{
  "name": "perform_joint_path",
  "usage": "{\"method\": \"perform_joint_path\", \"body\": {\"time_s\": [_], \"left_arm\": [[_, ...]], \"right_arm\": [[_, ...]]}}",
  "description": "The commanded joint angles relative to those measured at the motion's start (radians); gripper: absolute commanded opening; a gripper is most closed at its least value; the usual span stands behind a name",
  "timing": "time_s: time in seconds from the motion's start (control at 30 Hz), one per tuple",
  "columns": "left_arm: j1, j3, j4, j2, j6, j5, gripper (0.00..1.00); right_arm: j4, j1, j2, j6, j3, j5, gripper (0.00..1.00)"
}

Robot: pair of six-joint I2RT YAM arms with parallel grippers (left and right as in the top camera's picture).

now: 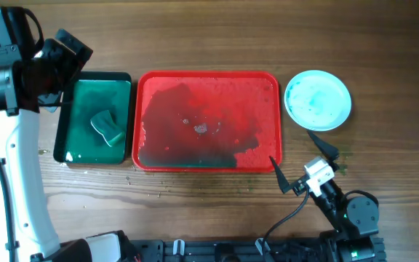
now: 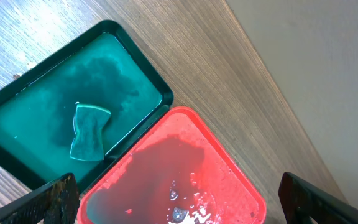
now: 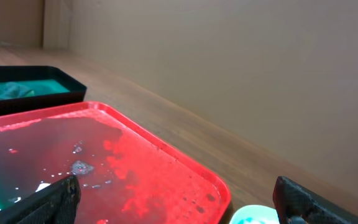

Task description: Clean dirty plates on tray and stack at the side

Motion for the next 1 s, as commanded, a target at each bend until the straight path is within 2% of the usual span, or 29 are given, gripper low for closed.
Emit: {"method": "perform_joint_path", "body": {"time_s": [0.0,0.33,0.47,0.5,0.57,0.6,0.63,0.67,0.73,0.87,0.97], "left_arm": [[-0.001,0.0,0.003,0.002,-0.01,0.011,1.0],[-0.001,0.0,0.001,0.002,-0.006,0.009,1.0],[-0.004,-0.001,-0.016,0.002,0.005,-0.062,1.0],[-0.01,-0.009,0.03,-0.01,0.044,-0.051,1.0],[-0.075,-0.068,0.204,-0.075,0.292,0.003,1.0],[-0.119,-0.126,0.298,-0.127,0.447,0.03,1.0],[-0.158,-0.192,0.365,-0.182,0.551,0.03,1.0],[-0.179,-0.266,0.428,-0.239,0.602,0.03,1.0],[-0.184,-0.444,0.57,-0.365,0.612,0.03,1.0],[-0.178,-0.969,0.964,-0.732,0.612,0.023,1.0],[-0.178,-1.24,1.138,-0.947,0.612,0.0,1.0]], "right_arm": [[0.0,-0.003,-0.014,-0.006,-0.002,-0.034,1.0],[0.0,-0.003,-0.014,-0.006,-0.002,-0.034,1.0],[0.0,-0.003,-0.014,-0.006,-0.002,-0.034,1.0],[0.0,-0.003,-0.014,-0.006,-0.002,-0.034,1.0],[0.0,-0.003,-0.014,-0.006,-0.002,-0.034,1.0],[0.0,-0.003,-0.014,-0.006,-0.002,-0.034,1.0],[0.0,-0.003,-0.014,-0.006,-0.002,-0.034,1.0],[0.0,-0.003,-0.014,-0.006,-0.002,-0.034,1.0],[0.0,-0.003,-0.014,-0.006,-0.002,-0.034,1.0],[0.0,-0.003,-0.014,-0.006,-0.002,-0.034,1.0],[0.0,-0.003,-0.014,-0.006,-0.002,-0.034,1.0]]}}
